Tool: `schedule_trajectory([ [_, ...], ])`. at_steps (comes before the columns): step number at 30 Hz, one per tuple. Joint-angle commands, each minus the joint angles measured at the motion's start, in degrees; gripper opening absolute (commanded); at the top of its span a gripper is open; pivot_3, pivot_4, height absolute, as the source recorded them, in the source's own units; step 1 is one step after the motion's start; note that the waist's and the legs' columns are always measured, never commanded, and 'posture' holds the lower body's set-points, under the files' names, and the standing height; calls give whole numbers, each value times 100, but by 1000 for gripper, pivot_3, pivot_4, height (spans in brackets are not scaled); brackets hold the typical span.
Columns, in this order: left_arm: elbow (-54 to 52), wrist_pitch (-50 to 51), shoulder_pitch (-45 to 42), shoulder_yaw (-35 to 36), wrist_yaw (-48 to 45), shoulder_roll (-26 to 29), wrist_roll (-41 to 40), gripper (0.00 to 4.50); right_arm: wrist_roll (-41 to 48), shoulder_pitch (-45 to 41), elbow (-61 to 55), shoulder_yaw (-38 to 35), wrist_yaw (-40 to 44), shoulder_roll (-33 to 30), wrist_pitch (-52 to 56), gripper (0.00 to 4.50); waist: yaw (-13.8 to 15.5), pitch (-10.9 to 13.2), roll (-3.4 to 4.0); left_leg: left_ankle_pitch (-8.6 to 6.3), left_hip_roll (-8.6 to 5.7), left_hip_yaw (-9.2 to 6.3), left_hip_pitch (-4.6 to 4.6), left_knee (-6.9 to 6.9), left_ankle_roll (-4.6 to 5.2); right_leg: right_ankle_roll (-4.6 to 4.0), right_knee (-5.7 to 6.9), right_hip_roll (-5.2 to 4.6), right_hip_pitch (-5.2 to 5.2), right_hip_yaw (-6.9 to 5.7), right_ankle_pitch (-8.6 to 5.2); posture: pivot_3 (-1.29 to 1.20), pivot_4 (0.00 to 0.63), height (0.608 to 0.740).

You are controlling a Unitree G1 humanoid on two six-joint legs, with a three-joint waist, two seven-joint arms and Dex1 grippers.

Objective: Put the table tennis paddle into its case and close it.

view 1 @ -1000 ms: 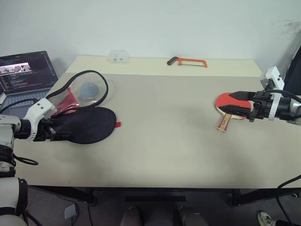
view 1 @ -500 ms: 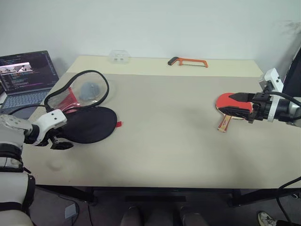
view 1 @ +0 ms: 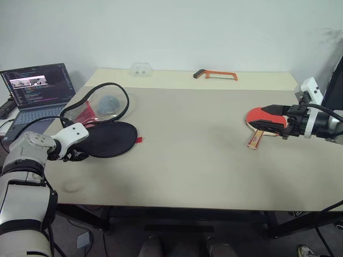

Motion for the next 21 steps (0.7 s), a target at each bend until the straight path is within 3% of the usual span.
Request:
schedule_trajectory([
  [1,84,-19,99,-31,-39,-47,58,2022,44,-50,-202,-149,-68,-26,-17,4500,-1,0,0,2,0,0,0,0,3,-3,0,0,-1,1,3,0,150,740],
  [7,-1,52,3,134,-314,-132,-147,45,5,-60,-175,-127,-161,17,-65,4500,-2,0,0,8,0,1,-1,0,11,-5,0,0,-5,1,11,0,150,740],
  [12,-594,986,-387,759,-1052,-706,-998,45,-25,-102,-129,-108,-243,68,-105,4500,72,2,-3,12,0,7,-14,0,16,21,-10,-3,-7,0,16,0,150,740],
  [14,-1292,1624,-357,928,-1250,-1027,-1348,45,-49,-113,-107,-102,-275,99,-125,4500,92,5,-8,15,1,5,-30,2,16,32,-20,-4,-8,-8,18,0,150,740],
  [21,-4755,4694,514,1260,-220,-2326,-2243,45,-104,-78,-152,-114,-336,204,-131,4500,13,7,-12,22,3,-6,-91,4,-2,30,-60,-5,-27,-20,22,0,150,740],
])
